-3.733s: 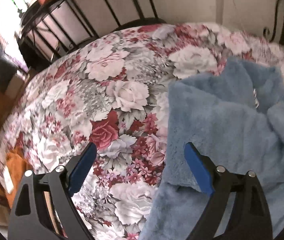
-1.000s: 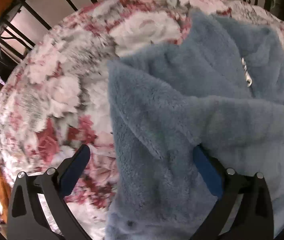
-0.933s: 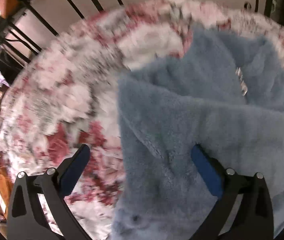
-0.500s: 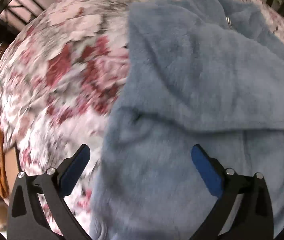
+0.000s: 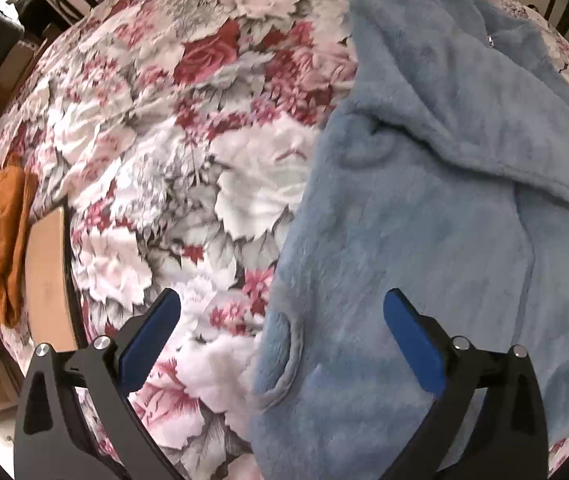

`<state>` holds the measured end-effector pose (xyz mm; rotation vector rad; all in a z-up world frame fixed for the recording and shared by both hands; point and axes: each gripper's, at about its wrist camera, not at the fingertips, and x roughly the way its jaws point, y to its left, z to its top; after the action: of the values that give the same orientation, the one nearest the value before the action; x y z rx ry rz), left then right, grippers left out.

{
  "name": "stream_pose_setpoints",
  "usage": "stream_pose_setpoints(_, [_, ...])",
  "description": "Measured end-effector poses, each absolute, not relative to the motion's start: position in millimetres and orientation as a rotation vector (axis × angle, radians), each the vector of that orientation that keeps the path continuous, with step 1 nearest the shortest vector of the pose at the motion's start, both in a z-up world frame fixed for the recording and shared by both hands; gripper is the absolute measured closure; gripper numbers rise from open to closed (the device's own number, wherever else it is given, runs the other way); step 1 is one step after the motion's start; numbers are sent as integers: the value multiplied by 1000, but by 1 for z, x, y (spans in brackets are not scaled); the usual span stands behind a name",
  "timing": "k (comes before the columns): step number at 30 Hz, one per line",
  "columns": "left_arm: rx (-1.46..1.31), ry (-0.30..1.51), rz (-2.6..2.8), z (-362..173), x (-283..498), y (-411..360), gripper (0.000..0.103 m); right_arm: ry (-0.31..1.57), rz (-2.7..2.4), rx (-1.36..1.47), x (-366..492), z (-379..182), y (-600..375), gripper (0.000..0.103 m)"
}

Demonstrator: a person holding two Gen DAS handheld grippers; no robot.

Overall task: Fold small clothes
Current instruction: 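Grasp the blue jacket's side edge with the left gripper while the right gripper grasps beside it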

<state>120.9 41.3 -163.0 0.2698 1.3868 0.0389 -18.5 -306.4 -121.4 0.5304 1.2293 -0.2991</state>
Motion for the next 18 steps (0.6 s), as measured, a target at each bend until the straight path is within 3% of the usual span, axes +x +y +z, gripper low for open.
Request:
stream_pose_setpoints(16, [173, 1507, -133, -164, 41, 27, 5, 1285, -179, 634, -48, -135, -285, 15])
stream_pose_setpoints(18, [167, 1509, -160, -164, 38, 25, 5, 1283, -157, 631, -48, -136, -278, 25])
